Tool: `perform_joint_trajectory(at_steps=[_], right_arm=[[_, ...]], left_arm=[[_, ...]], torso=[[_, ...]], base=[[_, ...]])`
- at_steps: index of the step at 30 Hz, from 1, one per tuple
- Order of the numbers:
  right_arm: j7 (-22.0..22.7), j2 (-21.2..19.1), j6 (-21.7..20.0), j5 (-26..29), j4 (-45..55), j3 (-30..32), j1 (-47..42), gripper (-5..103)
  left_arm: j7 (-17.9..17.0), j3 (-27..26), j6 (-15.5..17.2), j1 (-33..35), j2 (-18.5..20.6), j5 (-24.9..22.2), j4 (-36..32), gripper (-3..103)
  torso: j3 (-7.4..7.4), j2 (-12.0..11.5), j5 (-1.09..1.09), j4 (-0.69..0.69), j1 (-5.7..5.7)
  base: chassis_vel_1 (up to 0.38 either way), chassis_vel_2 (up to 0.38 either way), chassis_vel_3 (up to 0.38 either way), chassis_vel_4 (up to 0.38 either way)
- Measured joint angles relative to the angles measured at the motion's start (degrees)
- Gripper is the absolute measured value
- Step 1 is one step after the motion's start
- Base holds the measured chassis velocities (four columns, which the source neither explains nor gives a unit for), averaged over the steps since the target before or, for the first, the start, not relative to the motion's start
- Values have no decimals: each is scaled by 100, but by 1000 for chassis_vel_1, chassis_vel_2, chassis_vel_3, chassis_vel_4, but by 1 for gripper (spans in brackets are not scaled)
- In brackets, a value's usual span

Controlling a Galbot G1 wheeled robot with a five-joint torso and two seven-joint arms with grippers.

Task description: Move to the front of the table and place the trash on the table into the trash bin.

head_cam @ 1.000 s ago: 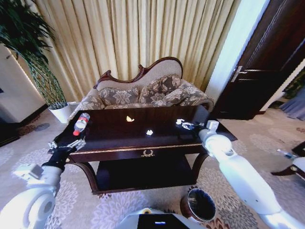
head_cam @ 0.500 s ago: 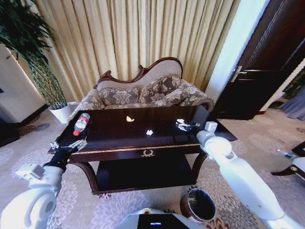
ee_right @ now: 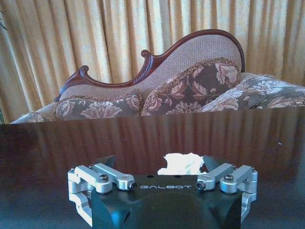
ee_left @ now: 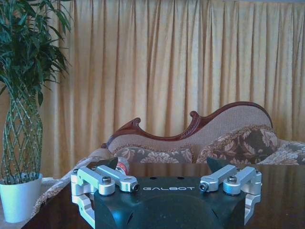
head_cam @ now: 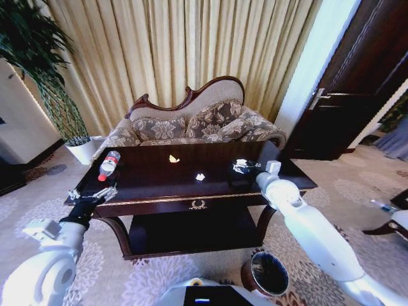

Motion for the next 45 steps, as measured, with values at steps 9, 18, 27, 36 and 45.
perform_joint_trajectory(at_steps=[9, 18, 27, 36, 45], right_arm=[[11, 48, 38, -40, -188, -176, 221, 100], [-72, 27, 73, -142, -281, -149, 161, 100], [-153, 26, 149, -291, -301, -142, 6, 102], [-155, -21, 197, -319, -295, -180, 22, 78], [-196, -9, 212, -346, -322, -193, 16, 50]], left_arm=[[11, 0, -11, 6, -20, 34, 4, 100], [13, -7, -16, 30, -24, 34, -15, 100], [34, -34, -28, 54, -34, 28, -40, 100], [77, -18, -34, 20, -34, 23, -17, 100], [94, -22, -54, 19, -78, 31, 1, 100]], torso=[[0, 0, 0, 1, 0], [0, 0, 0, 0, 0], [0, 0, 1, 0, 0], [0, 0, 0, 0, 0], [0, 0, 0, 0, 0]], base=[[0, 0, 0, 0], [0, 0, 0, 0], [0, 0, 0, 0], [0, 0, 0, 0], [0, 0, 0, 0]])
